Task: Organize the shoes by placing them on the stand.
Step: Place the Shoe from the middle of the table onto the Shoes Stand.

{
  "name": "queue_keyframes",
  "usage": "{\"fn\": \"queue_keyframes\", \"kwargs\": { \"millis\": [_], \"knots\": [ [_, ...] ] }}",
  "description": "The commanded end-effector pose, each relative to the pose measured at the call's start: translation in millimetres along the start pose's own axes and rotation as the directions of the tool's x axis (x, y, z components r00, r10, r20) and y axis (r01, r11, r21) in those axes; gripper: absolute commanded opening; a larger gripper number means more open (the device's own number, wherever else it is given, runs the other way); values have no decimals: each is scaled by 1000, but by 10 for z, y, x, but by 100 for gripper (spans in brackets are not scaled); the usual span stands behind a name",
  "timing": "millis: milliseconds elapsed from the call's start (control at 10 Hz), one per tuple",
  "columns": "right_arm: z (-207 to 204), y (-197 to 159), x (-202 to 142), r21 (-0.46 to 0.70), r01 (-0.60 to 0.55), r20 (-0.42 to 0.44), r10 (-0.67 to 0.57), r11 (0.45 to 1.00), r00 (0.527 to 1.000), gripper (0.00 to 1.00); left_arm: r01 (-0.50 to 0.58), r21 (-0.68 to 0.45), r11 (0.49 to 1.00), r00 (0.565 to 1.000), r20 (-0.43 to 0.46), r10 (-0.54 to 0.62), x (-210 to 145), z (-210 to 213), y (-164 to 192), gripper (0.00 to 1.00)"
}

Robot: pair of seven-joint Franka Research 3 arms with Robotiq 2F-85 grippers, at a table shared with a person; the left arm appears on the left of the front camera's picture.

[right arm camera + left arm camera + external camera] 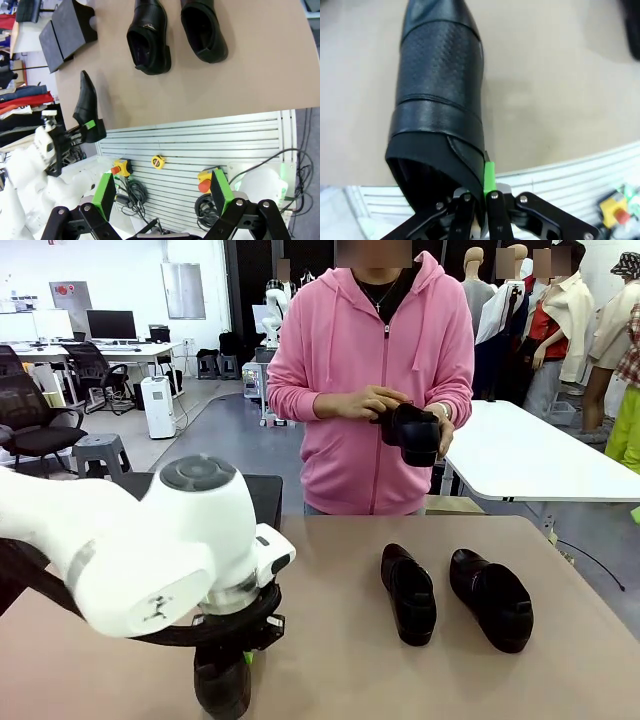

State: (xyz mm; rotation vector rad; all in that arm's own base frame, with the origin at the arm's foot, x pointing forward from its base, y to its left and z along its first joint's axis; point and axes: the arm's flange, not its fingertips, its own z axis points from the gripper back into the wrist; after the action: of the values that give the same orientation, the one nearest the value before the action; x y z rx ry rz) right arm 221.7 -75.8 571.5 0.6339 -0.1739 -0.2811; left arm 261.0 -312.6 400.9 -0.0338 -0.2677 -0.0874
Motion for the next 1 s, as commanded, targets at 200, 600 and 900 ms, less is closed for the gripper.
{"fn": "queue_keyframes", "kwargs": {
  "millis": [200, 600, 900],
  "knots": [
    [30, 27, 1, 23, 1, -5, 0, 1000, 1000, 100, 173, 182, 968, 963, 177, -206, -703, 1254, 1164, 0],
    [30, 27, 1, 23, 1, -5, 0, 1000, 1000, 100, 200, 242, 950, 946, 206, -252, -484, 1466, 2473, 0],
    [30, 27, 1, 23, 1, -5, 0, 1000, 1000, 100, 0, 86, 996, 993, 117, -10, -483, 1469, 2916, 0]
  ]
}}
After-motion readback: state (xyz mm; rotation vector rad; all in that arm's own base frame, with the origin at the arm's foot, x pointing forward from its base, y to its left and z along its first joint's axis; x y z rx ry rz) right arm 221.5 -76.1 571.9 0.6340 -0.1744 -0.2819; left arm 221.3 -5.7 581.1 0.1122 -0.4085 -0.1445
